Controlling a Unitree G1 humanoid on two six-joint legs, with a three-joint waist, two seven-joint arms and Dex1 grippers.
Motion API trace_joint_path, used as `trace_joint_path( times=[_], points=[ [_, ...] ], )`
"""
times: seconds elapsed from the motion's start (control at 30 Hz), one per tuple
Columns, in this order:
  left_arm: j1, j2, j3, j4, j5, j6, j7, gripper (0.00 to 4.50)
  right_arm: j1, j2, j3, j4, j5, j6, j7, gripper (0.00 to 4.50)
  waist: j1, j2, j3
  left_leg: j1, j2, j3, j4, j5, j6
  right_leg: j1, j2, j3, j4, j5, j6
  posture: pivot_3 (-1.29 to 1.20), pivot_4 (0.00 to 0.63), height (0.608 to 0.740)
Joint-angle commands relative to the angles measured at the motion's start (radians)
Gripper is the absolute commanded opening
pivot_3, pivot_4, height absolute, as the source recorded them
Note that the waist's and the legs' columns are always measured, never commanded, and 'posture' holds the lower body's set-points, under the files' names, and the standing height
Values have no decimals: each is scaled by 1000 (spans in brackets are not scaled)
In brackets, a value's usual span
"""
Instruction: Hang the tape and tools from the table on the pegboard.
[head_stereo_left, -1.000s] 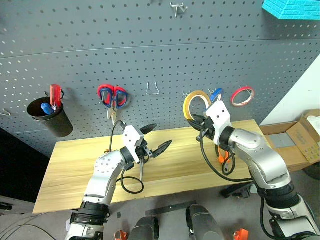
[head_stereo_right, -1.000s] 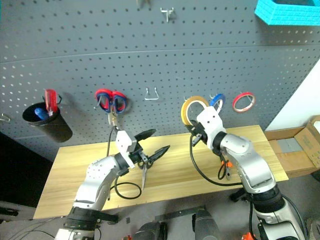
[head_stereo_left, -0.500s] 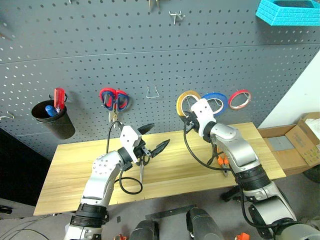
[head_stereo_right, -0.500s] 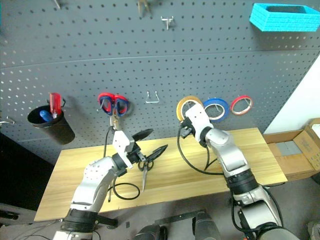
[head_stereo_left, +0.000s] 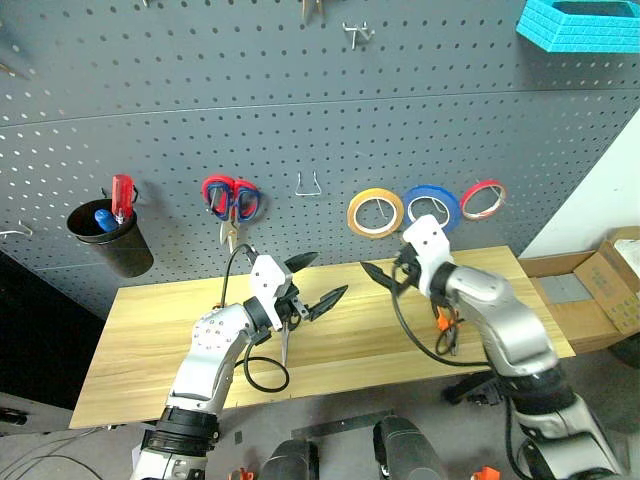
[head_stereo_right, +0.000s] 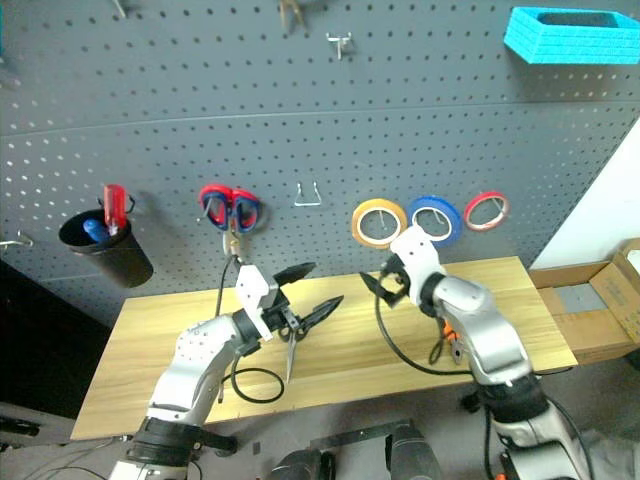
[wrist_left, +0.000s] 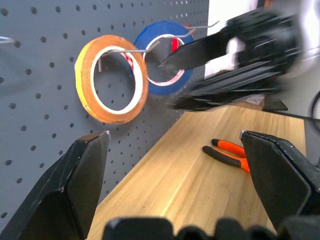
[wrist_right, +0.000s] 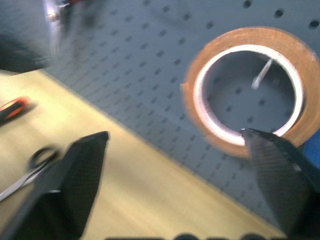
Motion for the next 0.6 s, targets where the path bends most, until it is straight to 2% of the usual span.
trace_joint_path(
  times=[0.03, 0.1, 0.13, 0.2, 0.23, 0.37, 0.43, 0.5, 0.6],
  points=[
    [17, 21, -43, 8, 43, -46, -30, 4500, 146, -129, -88, -107, 71, 139, 71, 4467, 10, 0, 3, 1, 0, 0, 0, 0, 0, 2, 0, 0, -1, 0, 0, -238, 185, 740],
    [28, 20, -53, 15, 48, -49, -31, 4500, 173, -174, -74, -47, 10, 205, 6, 4467, 10, 0, 12, 7, 1, 0, 0, -1, 1, 9, 0, -1, -2, -1, 1, -240, 195, 740],
    [42, 25, -52, 1, 40, -46, -39, 4500, 161, -158, -91, -23, 6, 281, -42, 4467, 9, 0, 14, 13, 2, 2, 0, -1, 2, 15, 0, -1, -3, -8, 4, -246, 232, 740],
    [73, 36, -57, -36, 24, -20, -50, 4500, 63, -29, -215, 90, -11, 477, -207, 4467, 0, -5, 45, 20, 4, 6, 0, -1, 2, 20, -2, 2, -1, -11, 1, -243, 262, 740],
    [91, 44, -63, -57, 20, -9, -57, 4500, 35, 4, -237, 124, -21, 524, -250, 4467, -3, -6, 59, 22, 7, 9, 0, -1, 2, 23, -4, 2, -1, -12, -1, -239, 273, 740],
    [160, 62, -80, -142, 13, 40, -61, 4500, -18, 84, -254, 244, -64, 574, -349, 4467, 5, -7, 86, 29, 14, 19, -1, -2, 2, 24, -7, -3, -1, -12, -1, -207, 312, 740],
    [194, 75, -78, -192, 4, 68, -56, 4500, -34, 122, -281, 293, -72, 571, -389, 4467, 11, -7, 95, 26, 14, 21, -2, -5, 6, 19, -6, -3, 0, -8, 5, -193, 325, 740],
    [217, 84, -73, -228, -4, 89, -52, 4500, -41, 142, -295, 310, -73, 565, -406, 4467, 14, -6, 101, 18, 14, 22, -2, -6, 7, 10, -6, -3, 1, -4, -1, -185, 330, 740],
    [245, 93, -72, -278, -6, 117, -38, 4500, -64, 160, -304, 400, -93, 513, -448, 4467, 20, -4, 109, 4, 14, 24, -1, -7, 7, -4, -7, -2, 1, -4, -2, -163, 340, 740]
  ],
)
